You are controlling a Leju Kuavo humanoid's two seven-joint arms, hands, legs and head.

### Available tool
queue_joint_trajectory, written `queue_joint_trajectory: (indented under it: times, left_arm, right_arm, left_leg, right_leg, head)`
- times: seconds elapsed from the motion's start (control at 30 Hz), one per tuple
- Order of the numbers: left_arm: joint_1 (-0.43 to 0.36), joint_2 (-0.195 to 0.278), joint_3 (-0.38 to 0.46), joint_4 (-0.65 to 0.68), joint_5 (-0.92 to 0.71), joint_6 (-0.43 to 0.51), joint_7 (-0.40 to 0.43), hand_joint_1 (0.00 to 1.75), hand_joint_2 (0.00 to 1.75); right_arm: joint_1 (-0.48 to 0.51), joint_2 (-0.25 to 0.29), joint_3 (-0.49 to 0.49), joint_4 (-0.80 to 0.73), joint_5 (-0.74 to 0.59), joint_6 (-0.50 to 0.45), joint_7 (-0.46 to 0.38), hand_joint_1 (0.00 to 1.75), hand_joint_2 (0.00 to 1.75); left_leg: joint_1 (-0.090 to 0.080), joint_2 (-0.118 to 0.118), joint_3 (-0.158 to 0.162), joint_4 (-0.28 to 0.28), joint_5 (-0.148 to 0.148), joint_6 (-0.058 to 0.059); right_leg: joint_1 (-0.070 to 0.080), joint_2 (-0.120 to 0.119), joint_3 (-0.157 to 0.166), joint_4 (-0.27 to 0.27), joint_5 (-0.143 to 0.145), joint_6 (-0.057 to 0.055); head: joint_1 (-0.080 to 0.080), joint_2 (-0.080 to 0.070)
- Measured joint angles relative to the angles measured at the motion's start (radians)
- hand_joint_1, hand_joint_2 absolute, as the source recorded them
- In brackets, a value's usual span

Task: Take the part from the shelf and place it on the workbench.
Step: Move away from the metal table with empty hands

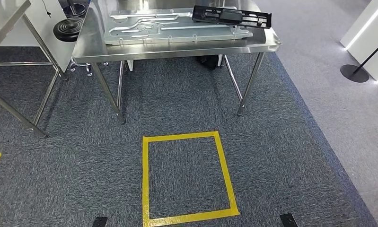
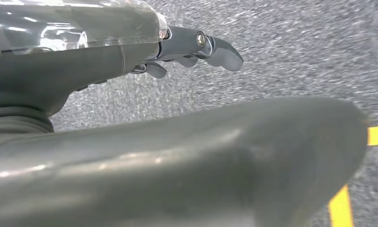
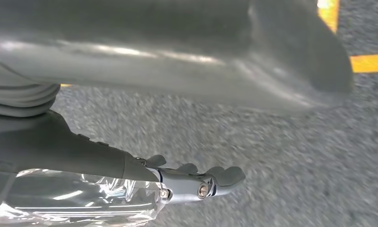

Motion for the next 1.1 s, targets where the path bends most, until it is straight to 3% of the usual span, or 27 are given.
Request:
queue_joint_trajectory:
  times: [0.07,0.13,0.17,0.23,0.27,0.3,0.37,0.4,0.43,0.47,0.5,0.57,0.6,0.63,0.7,0.73,0.8,0.83,0.87,0.93,0.97,1.0,1.03,1.1]
  left_arm:
    - [-0.001,0.000,-0.002,0.000,0.000,0.000,0.000,0.00,0.00]
    - [-0.001,-0.001,-0.003,0.000,0.000,0.000,0.000,0.00,0.00]
    - [-0.001,-0.001,-0.004,0.000,0.000,0.000,0.000,0.00,0.00]
    - [0.000,-0.001,-0.005,0.000,0.000,0.001,0.000,0.00,0.00]
    - [0.001,-0.001,-0.005,0.000,-0.001,0.002,0.000,0.00,0.00]
    - [0.003,0.000,-0.006,0.000,-0.002,0.004,0.000,0.00,0.00]
    - [0.005,0.001,-0.007,0.000,-0.005,0.008,0.002,0.00,0.00]
    - [0.005,0.002,-0.008,0.000,-0.007,0.009,0.004,0.00,0.00]
    - [0.005,0.003,-0.008,0.000,-0.010,0.011,0.005,0.00,0.00]
    - [0.006,0.003,-0.009,0.000,-0.012,0.012,0.007,0.00,0.00]
    - [0.007,0.004,-0.010,0.000,-0.016,0.012,0.008,0.00,0.00]
    - [0.008,0.006,-0.013,0.000,-0.024,0.012,0.009,0.00,0.00]
    - [0.007,0.006,-0.015,0.000,-0.028,0.011,0.011,0.00,0.44]
    - [0.006,0.006,-0.018,0.000,-0.031,0.009,0.015,0.00,0.87]
    - [0.007,0.007,-0.026,0.000,-0.039,0.005,0.033,0.00,1.75]
    - [0.009,0.007,-0.029,0.000,-0.045,0.005,0.044,0.00,1.75]
    - [0.012,0.007,-0.037,0.000,-0.061,0.006,0.064,0.00,1.75]
    - [0.013,0.007,-0.042,0.000,-0.068,0.006,0.072,0.00,1.75]
    - [0.013,0.007,-0.047,0.000,-0.073,0.006,0.080,0.00,1.75]
    - [0.015,0.008,-0.055,0.000,-0.080,0.008,0.092,0.00,1.75]
    - [0.016,0.009,-0.058,0.000,-0.084,0.009,0.099,0.00,1.75]
    - [0.017,0.010,-0.060,0.000,-0.088,0.010,0.106,0.00,1.75]
    - [0.016,0.011,-0.063,0.000,-0.092,0.010,0.113,0.00,1.75]
    - [0.014,0.012,-0.070,0.000,-0.100,0.010,0.127,0.00,1.75]
  right_arm:
    - [-0.002,0.004,0.000,0.001,0.000,0.001,0.000,0.00,0.00]
    - [-0.005,0.005,0.000,0.002,0.000,0.001,0.000,0.00,0.00]
    - [-0.006,0.006,0.000,0.002,0.000,0.002,0.001,0.00,0.00]
    - [-0.006,0.013,-0.002,0.003,0.002,0.009,0.008,0.00,0.00]
    - [-0.006,0.019,-0.002,0.005,0.004,0.015,0.015,0.00,0.44]
    - [-0.006,0.028,-0.003,0.006,0.007,0.021,0.023,0.00,0.87]
    - [-0.004,0.052,-0.003,0.008,0.017,0.029,0.037,0.00,1.75]
    - [-0.002,0.066,-0.003,0.009,0.023,0.032,0.042,0.00,1.75]
    - [0.001,0.081,-0.003,0.011,0.029,0.035,0.047,0.00,1.75]
    - [0.004,0.096,-0.003,0.013,0.035,0.038,0.054,0.00,1.75]
    - [0.007,0.110,-0.003,0.015,0.040,0.039,0.061,0.00,1.31]
    - [0.014,0.140,-0.002,0.019,0.054,0.039,0.073,0.00,1.31]
    - [0.018,0.155,0.000,0.021,0.061,0.040,0.079,0.00,1.31]
    - [0.020,0.168,0.002,0.022,0.069,0.043,0.084,0.00,1.75]
    - [0.024,0.190,0.007,0.025,0.080,0.063,0.103,0.00,1.75]
    - [0.026,0.199,0.009,0.027,0.086,0.074,0.115,0.00,1.31]
    - [0.033,0.214,0.013,0.030,0.096,0.089,0.138,0.00,1.31]
    - [0.035,0.221,0.016,0.031,0.101,0.090,0.147,0.00,1.31]
    - [0.037,0.226,0.018,0.032,0.106,0.089,0.156,0.00,1.75]
    - [0.038,0.237,0.023,0.035,0.114,0.084,0.175,0.00,1.75]
    - [0.038,0.241,0.025,0.036,0.117,0.082,0.185,0.00,1.75]
    - [0.039,0.245,0.027,0.037,0.121,0.080,0.195,0.00,1.75]
    - [0.039,0.248,0.029,0.038,0.124,0.078,0.203,0.00,1.75]
    - [0.038,0.252,0.033,0.039,0.131,0.077,0.211,0.00,1.75]
  left_leg:
    - [-0.001,0.000,-0.030,0.014,0.015,-0.005]
    - [-0.003,0.000,-0.047,0.025,0.029,-0.014]
    - [-0.003,0.000,-0.050,0.027,0.036,-0.019]
    - [-0.001,-0.001,-0.057,0.028,0.048,-0.031]
    - [0.000,-0.002,-0.065,0.037,0.038,-0.037]
    - [0.001,-0.004,-0.077,0.061,0.008,-0.042]
    - [0.005,-0.008,-0.110,0.164,-0.093,-0.052]
    - [0.007,-0.008,-0.124,0.232,-0.136,-0.056]
    - [0.008,-0.008,-0.132,0.287,-0.153,-0.060]
    - [0.010,-0.008,-0.127,0.318,-0.146,-0.063]
    - [0.011,-0.008,-0.108,0.316,-0.118,-0.064]
    - [0.014,-0.008,-0.021,0.212,-0.064,-0.063]
    - [0.014,-0.009,0.033,0.135,-0.062,-0.060]
    - [0.013,-0.010,0.077,0.067,-0.074,-0.056]
    - [0.010,-0.011,0.112,0.002,-0.098,-0.044]
    - [0.011,-0.010,0.109,-0.002,-0.097,-0.036]
    - [0.012,-0.006,0.101,-0.005,-0.085,-0.020]
    - [0.013,-0.005,0.096,-0.006,-0.078,-0.013]
    - [0.012,-0.003,0.089,-0.006,-0.072,-0.009]
    - [0.009,-0.001,0.076,-0.004,-0.063,-0.007]
    - [0.008,-0.001,0.072,-0.002,-0.060,-0.007]
    - [0.007,-0.001,0.069,-0.001,-0.059,-0.008]
    - [0.006,-0.001,0.069,0.000,-0.058,-0.008]
    - [0.002,-0.001,0.070,0.003,-0.058,-0.011]
  right_leg:
    - [0.002,0.000,0.113,-0.134,0.034,-0.009]
    - [0.008,0.000,0.213,-0.278,0.017,-0.026]
    - [0.012,0.000,0.233,-0.312,0.007,-0.034]
    - [0.014,-0.001,0.226,-0.323,0.017,-0.049]
    - [0.012,-0.002,0.216,-0.324,0.027,-0.058]
    - [0.010,-0.004,0.204,-0.326,0.040,-0.067]
    - [0.010,-0.005,0.174,-0.327,0.064,-0.077]
    - [0.010,-0.005,0.158,-0.326,0.075,-0.079]
    - [0.011,-0.005,0.143,-0.324,0.085,-0.078]
    - [0.011,-0.005,0.127,-0.322,0.094,-0.077]
    - [0.010,-0.005,0.112,-0.317,0.102,-0.075]
    - [0.010,-0.004,0.086,-0.304,0.114,-0.068]
    - [0.011,-0.004,0.076,-0.295,0.117,-0.064]
    - [0.013,-0.004,0.068,-0.286,0.120,-0.060]
    - [0.015,-0.004,0.061,-0.277,0.129,-0.049]
    - [0.014,-0.004,0.059,-0.277,0.134,-0.042]
    - [0.010,-0.003,0.048,-0.255,0.117,-0.030]
    - [0.008,-0.002,0.029,-0.212,0.086,-0.025]
    - [0.006,-0.002,0.003,-0.147,0.045,-0.020]
    - [0.004,-0.002,-0.048,-0.009,-0.024,-0.013]
    - [0.003,-0.002,-0.053,0.020,-0.032,-0.013]
    - [0.003,-0.002,-0.036,0.007,-0.020,-0.015]
    - [0.003,-0.002,0.000,-0.047,0.007,-0.019]
    - [0.009,-0.002,0.088,-0.198,0.061,-0.035]
  head:
    - [0.000,0.000]
    - [0.000,0.000]
    - [0.000,0.000]
    - [0.000,0.000]
    - [0.000,0.000]
    - [0.000,0.000]
    - [-0.001,0.000]
    - [-0.001,0.000]
    - [-0.001,0.000]
    - [-0.001,0.000]
    - [-0.001,0.000]
    - [-0.001,0.000]
    - [-0.001,0.000]
    - [-0.001,0.000]
    - [-0.001,0.000]
    - [-0.001,0.000]
    - [0.000,0.000]
    - [0.000,0.000]
    - [0.000,0.000]
    - [0.000,0.000]
    - [0.000,0.000]
    - [0.000,0.000]
    - [0.000,0.000]
    - [0.000,0.000]
